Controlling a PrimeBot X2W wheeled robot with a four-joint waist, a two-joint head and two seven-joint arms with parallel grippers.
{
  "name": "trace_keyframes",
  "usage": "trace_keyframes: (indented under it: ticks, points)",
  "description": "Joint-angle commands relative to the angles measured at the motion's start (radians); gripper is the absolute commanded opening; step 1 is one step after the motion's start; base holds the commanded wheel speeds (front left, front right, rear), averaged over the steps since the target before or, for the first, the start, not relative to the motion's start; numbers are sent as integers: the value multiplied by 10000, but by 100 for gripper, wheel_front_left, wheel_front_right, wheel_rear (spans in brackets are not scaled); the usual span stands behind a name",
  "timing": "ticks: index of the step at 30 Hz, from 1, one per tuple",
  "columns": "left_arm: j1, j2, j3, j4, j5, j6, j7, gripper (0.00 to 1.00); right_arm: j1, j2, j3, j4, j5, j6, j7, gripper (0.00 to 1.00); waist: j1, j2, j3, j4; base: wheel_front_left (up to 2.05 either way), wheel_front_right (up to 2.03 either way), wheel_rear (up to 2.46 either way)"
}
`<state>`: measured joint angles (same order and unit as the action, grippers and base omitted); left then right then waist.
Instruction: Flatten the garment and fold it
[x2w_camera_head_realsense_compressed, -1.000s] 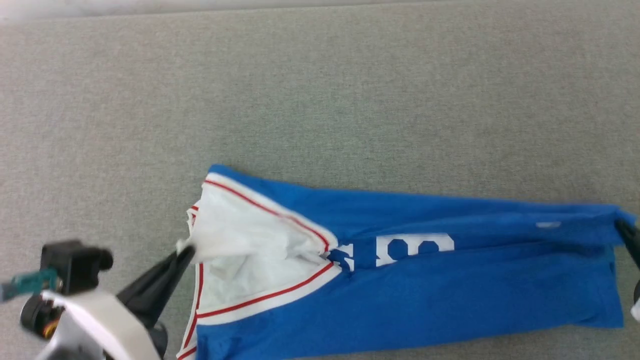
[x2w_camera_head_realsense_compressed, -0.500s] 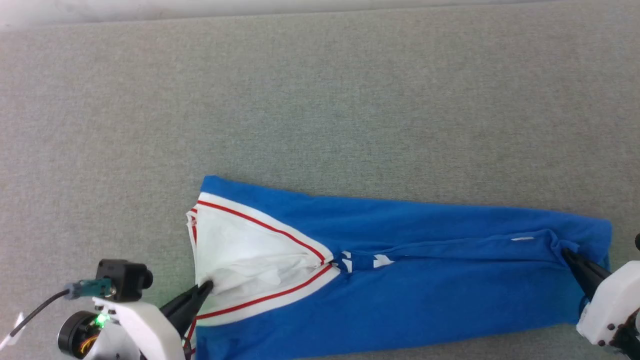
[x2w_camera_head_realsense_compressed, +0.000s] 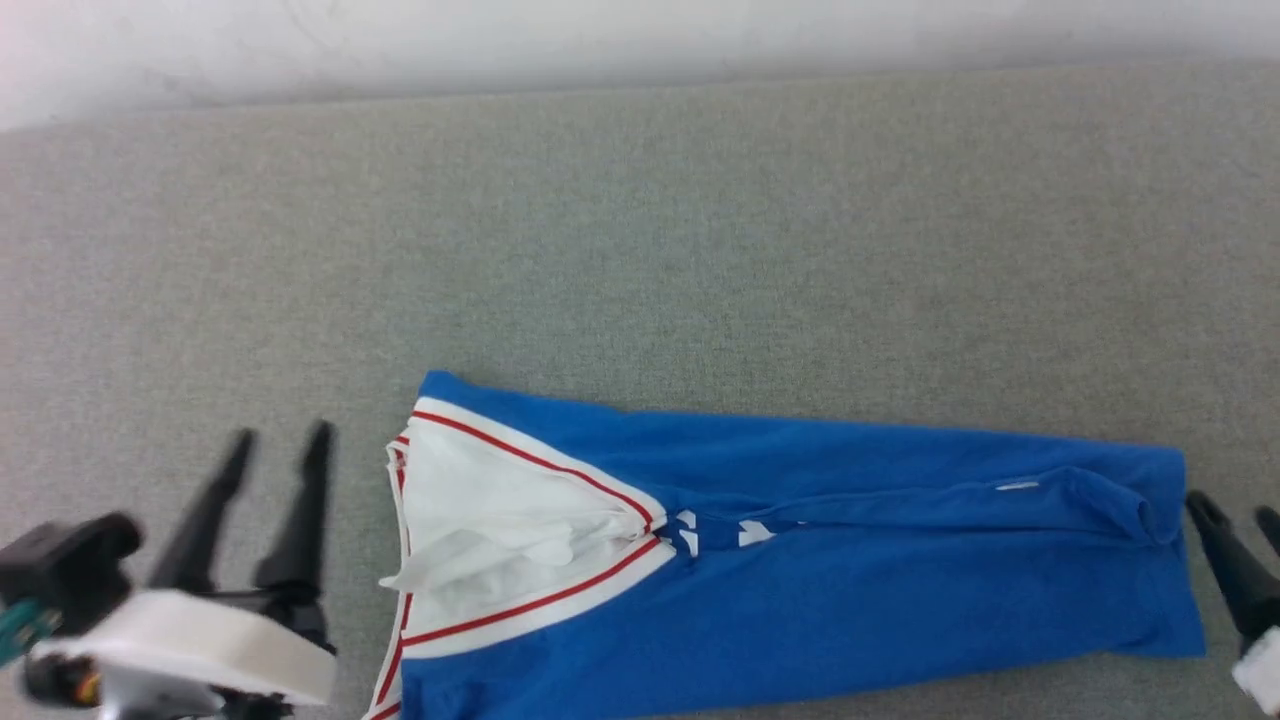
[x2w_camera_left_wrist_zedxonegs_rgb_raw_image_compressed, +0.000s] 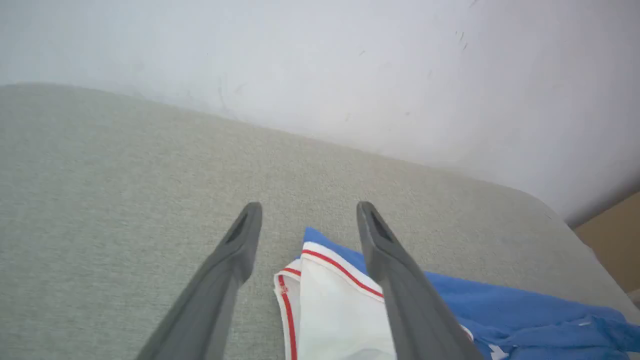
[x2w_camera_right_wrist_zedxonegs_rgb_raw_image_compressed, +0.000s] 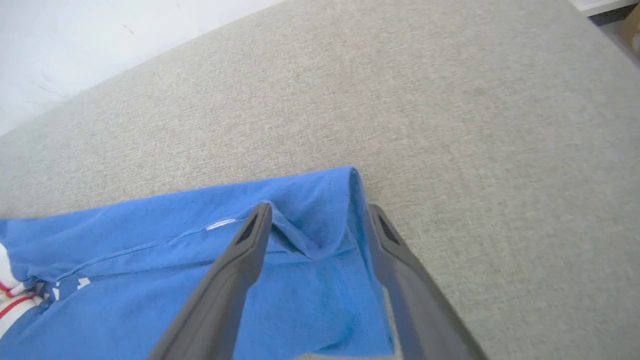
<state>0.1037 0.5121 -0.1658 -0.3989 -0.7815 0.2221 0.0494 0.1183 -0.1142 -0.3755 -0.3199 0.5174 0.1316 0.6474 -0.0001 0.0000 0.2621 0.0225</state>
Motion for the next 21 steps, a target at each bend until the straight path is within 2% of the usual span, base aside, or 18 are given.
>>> trace_keyframes:
  ticks: [1, 2, 5, 10, 14, 21]
  points:
    - [271, -135, 250, -223, 643, 412, -681, 100, 225, 162, -238, -13, -140, -9, -125, 100, 1, 0, -347, 117, 0, 0, 0]
    - [271, -135, 250, -223, 643, 412, -681, 100, 225, 162, -238, -13, -140, -9, -125, 100, 1, 0, -347, 117, 0, 0, 0]
    - [634, -442, 420, -471, 1457, 969, -1689, 100, 477, 270, -305, 137, -354, -9, -151, 100, 1, 0, -439, 281, 0, 0, 0]
    - [1064, -482, 299, -369, 3007, 1546, -2688, 100, 429, 389, -529, 578, -629, -9, -435, 100, 1, 0, -255, 610, 0, 0, 0]
    - [979, -629, -8, -249, 3506, 1581, -2874, 100, 165, 351, -531, 936, -858, -9, -510, 100, 1, 0, 130, 790, 0, 0, 0]
    - [434, -777, -278, 69, 3499, 1291, -2940, 100, -449, 217, -355, 1485, -1157, -9, -422, 100, 1, 0, 837, 861, 0, 0, 0]
